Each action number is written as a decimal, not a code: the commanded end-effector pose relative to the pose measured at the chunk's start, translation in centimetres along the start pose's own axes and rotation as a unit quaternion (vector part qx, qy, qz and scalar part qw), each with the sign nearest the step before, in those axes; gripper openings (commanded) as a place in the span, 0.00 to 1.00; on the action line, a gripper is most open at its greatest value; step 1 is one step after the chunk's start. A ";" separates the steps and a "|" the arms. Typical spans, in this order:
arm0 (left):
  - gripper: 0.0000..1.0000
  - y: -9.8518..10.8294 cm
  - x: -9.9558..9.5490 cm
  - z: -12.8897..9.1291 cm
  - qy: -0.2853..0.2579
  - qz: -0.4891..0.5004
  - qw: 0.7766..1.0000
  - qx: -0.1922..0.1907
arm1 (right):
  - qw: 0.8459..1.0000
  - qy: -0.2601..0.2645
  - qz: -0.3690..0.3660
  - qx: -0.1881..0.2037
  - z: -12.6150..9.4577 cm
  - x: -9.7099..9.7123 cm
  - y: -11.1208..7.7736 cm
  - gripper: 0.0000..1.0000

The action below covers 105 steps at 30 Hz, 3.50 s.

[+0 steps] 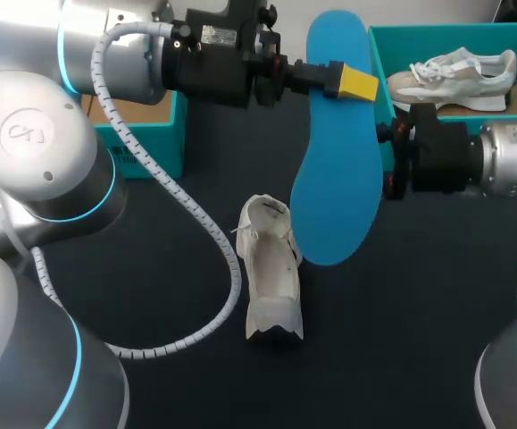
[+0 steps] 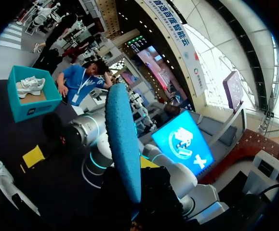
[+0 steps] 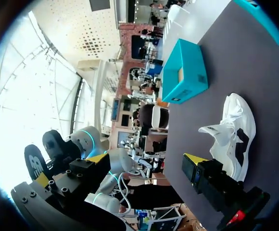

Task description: Take the shoe out of the shoebox, open the shoe tongue, remove and reinsert the insole, then place the shoe into the shoebox

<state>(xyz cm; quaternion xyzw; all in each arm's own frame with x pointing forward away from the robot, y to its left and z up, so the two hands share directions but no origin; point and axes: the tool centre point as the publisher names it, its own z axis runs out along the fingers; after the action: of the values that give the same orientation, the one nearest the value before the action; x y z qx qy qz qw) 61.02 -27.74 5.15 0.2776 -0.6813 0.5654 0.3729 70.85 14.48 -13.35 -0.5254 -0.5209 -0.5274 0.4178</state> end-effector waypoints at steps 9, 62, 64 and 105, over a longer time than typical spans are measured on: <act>0.00 0.1 -0.1 0.1 -0.001 0.000 1.000 0.001 | 1.000 -0.001 0.000 -0.001 0.2 0.0 0.0 1.00; 0.00 2.0 -5.2 -9.8 -0.063 0.626 0.777 0.030 | 1.000 -0.001 0.000 -0.001 0.2 0.0 0.0 1.00; 0.00 2.0 -5.2 -9.8 -0.063 0.626 0.777 0.030 | 1.000 -0.001 0.000 -0.001 0.2 0.0 0.0 1.00; 0.00 7.7 -15.8 -10.2 -0.173 0.959 0.219 0.045 | 1.000 -0.001 0.000 -0.001 0.2 0.0 0.0 1.00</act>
<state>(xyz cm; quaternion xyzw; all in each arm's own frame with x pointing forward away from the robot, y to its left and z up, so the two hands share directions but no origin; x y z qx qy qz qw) 66.43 -16.28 -10.66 -0.4470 -0.5240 0.5302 -0.4945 70.86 14.44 -13.36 -0.5251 -0.5205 -0.5279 0.4180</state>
